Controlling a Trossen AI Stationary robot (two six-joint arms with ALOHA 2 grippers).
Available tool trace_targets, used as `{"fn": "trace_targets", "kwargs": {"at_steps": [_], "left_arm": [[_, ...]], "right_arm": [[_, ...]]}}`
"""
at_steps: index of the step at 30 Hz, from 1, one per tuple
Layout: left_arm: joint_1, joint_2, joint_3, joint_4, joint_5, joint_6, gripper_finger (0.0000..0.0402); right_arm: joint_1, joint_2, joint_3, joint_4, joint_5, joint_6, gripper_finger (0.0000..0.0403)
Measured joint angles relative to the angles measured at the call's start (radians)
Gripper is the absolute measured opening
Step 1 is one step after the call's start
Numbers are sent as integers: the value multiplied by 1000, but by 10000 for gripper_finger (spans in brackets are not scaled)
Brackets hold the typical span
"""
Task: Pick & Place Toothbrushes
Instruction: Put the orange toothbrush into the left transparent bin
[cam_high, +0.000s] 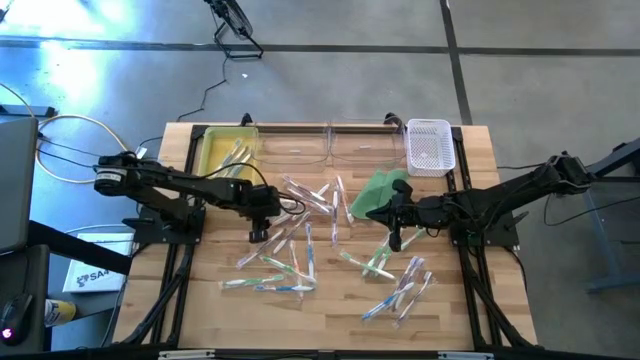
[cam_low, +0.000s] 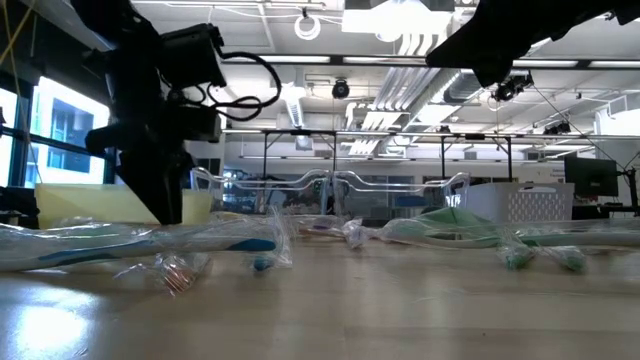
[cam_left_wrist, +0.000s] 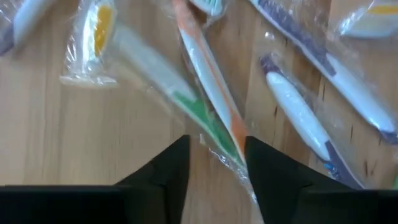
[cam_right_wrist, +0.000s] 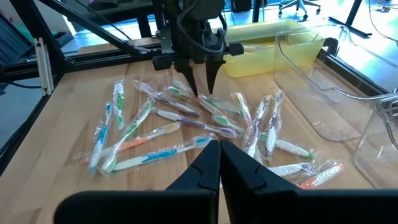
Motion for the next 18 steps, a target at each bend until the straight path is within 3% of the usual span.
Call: {"fn": "trace_targets", "kwargs": {"at_steps": [7, 18], "left_arm": [[0, 7, 1, 36, 33, -1, 226], [0, 7, 26, -13, 78, -63, 230]], "right_arm": [[0, 0, 0, 0, 0, 5, 3], [0, 0, 0, -1, -3, 6, 3]]}}
